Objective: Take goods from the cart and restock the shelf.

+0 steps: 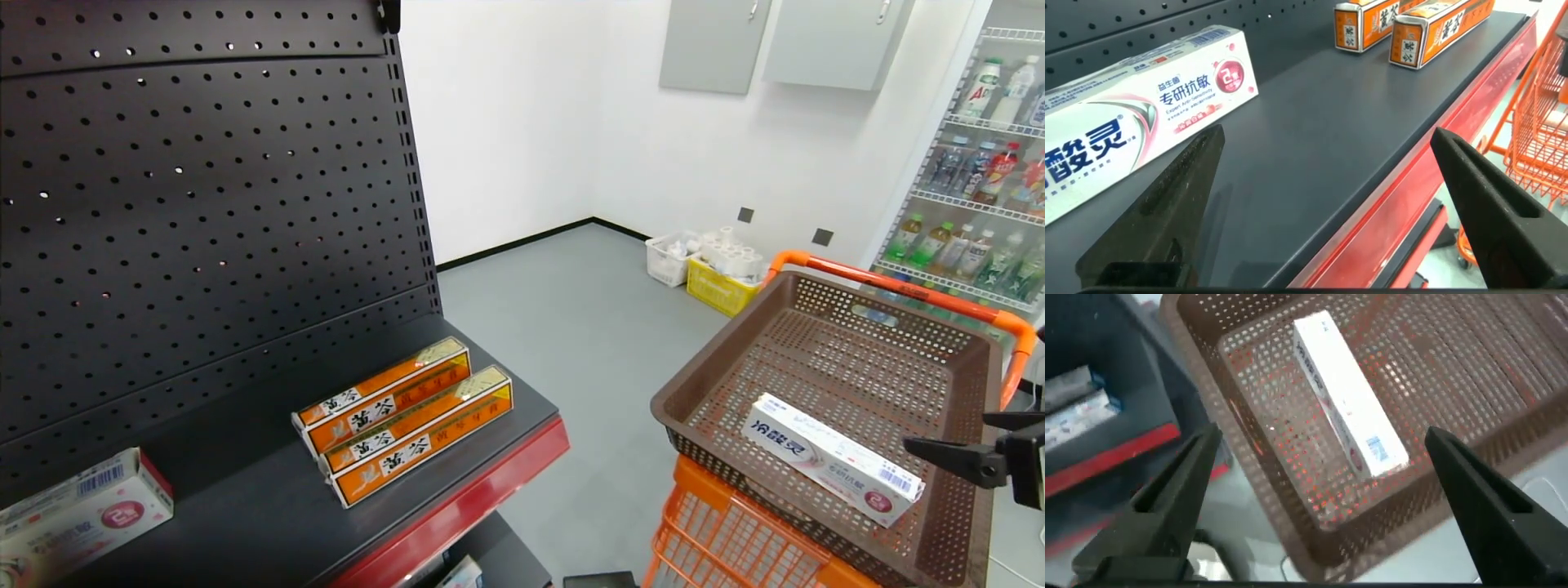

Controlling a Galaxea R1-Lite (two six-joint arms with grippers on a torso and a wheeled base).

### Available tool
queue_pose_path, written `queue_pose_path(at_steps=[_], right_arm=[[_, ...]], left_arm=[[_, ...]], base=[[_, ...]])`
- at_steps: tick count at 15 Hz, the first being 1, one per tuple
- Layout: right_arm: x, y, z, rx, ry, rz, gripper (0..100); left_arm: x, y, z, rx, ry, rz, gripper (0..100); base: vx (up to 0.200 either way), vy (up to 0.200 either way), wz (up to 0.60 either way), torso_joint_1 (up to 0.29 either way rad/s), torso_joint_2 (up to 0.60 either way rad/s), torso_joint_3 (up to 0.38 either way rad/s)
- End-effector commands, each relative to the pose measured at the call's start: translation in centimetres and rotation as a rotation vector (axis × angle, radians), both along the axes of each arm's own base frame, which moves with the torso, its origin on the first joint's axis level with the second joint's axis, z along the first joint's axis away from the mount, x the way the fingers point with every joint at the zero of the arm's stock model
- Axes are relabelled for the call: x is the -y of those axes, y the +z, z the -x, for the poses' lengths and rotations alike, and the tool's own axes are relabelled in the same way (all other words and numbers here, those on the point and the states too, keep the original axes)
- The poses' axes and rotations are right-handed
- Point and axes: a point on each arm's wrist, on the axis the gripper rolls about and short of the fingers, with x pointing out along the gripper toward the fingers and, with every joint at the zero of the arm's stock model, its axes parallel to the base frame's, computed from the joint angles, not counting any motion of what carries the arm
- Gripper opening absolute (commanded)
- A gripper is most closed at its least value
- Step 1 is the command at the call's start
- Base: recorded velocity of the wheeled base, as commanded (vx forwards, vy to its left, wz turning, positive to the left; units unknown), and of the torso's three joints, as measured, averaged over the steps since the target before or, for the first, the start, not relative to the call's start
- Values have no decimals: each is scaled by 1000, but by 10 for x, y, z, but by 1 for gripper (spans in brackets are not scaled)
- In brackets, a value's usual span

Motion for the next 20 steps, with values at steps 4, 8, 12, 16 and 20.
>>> queue_pose_path(at_steps=[4,8,12,16,20], right_arm=[[16,-28,-58,-173,169,95,100],[47,-54,-74,-311,287,204,100],[55,-62,-98,-327,299,210,100],[62,-71,-129,-312,308,217,100],[57,-81,-144,-320,339,224,100]], left_arm=[[0,0,0,0,0,0,100],[0,0,0,0,0,0,100],[0,0,0,0,1,0,100],[0,0,0,0,0,0,100],[0,0,0,0,0,0,100]], base=[[0,0,0,0,0,0],[0,0,0,0,0,0],[0,0,0,0,0,0],[0,0,0,0,0,0],[0,0,0,0,0,0]])
